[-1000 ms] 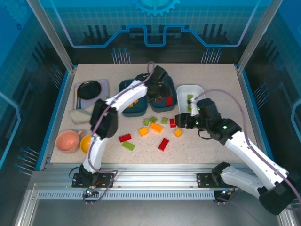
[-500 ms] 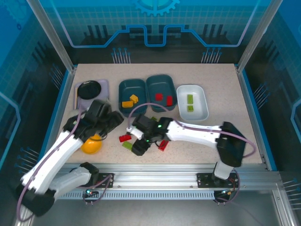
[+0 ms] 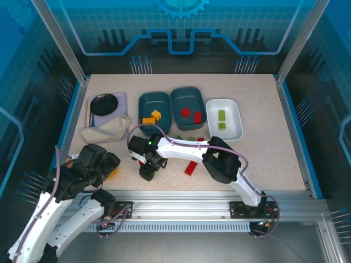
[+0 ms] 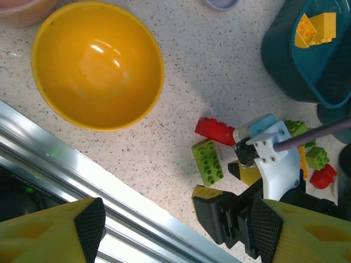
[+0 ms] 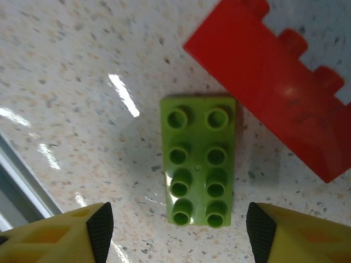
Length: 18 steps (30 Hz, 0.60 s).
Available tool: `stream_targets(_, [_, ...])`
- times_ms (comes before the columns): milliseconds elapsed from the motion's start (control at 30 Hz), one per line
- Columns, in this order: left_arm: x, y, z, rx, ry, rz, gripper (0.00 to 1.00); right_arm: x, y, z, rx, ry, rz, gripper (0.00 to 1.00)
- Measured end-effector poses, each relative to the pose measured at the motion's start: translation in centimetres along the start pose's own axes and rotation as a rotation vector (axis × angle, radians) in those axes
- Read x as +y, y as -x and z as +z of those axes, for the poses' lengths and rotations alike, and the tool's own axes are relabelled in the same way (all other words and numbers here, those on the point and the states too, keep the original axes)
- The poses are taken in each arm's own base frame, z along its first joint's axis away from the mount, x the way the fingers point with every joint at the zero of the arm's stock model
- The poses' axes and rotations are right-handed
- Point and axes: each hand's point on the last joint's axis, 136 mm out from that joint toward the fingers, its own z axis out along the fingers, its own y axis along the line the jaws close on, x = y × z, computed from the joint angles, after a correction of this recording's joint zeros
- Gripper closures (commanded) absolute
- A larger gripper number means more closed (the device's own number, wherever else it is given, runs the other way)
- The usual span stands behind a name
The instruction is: Sort the legos into containers by color
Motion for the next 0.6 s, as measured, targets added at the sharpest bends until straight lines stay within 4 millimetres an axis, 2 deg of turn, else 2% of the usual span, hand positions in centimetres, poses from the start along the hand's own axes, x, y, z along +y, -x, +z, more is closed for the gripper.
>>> stream_targets(367, [0.0, 0.0, 0.1, 0.001, 0.003, 0.009, 0.26, -0.9, 0.9, 1.8, 0.057, -0.054, 0.03, 0.49])
stream_targets(500, [0.0, 0.0, 0.1, 0.0, 0.001, 0.01, 0.26, -1.1, 1.1, 1.8, 0.062, -0.069, 0.031, 0.54])
stream_targets(600, [0.0, 0.0, 0.1, 0.0, -0.001, 0.013, 0.26, -1.3, 1.1, 1.8, 0.066, -0.081, 0.032, 0.62])
